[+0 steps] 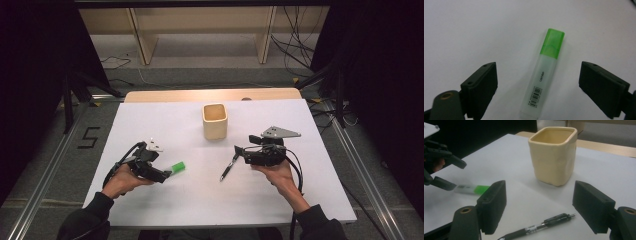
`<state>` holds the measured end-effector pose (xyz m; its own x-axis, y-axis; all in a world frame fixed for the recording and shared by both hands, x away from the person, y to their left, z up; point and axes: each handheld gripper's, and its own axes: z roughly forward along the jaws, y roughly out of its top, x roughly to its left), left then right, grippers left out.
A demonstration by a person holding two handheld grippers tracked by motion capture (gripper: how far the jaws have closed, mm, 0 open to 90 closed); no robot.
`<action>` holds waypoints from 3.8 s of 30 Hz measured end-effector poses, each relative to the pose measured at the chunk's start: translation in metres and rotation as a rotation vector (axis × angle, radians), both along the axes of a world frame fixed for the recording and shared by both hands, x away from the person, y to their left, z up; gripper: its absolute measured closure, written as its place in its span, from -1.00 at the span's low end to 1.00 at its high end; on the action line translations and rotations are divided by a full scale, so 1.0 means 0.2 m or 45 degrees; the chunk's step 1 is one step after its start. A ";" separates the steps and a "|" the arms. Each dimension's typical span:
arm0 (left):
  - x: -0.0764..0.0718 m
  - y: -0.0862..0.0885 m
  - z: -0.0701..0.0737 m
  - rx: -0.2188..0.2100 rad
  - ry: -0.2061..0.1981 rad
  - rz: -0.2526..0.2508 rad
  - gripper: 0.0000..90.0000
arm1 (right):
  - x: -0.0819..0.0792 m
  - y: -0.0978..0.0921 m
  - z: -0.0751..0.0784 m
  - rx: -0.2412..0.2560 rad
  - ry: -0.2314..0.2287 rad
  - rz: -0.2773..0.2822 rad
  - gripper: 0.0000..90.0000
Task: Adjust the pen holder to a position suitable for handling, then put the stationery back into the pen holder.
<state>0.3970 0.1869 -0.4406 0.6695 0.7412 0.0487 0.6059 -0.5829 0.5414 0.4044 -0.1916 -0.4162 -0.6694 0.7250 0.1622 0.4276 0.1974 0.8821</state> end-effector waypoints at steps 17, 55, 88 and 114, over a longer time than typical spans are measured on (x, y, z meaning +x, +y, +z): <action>0.04 -0.04 -0.05 0.130 0.120 -0.045 -0.61 | -0.12 0.02 -0.05 0.031 -0.001 0.068 -0.44; 0.15 -0.18 -0.11 0.277 0.223 -0.164 -0.18 | -0.28 -0.05 -0.05 0.038 0.003 0.067 -0.48; 0.21 -0.22 -0.09 0.269 0.315 -0.281 0.48 | -0.29 -0.05 -0.07 0.032 0.024 0.080 -0.45; 0.24 -0.13 0.11 -0.255 -0.014 -0.038 0.47 | -0.33 -0.08 -0.07 0.067 0.000 0.061 -0.46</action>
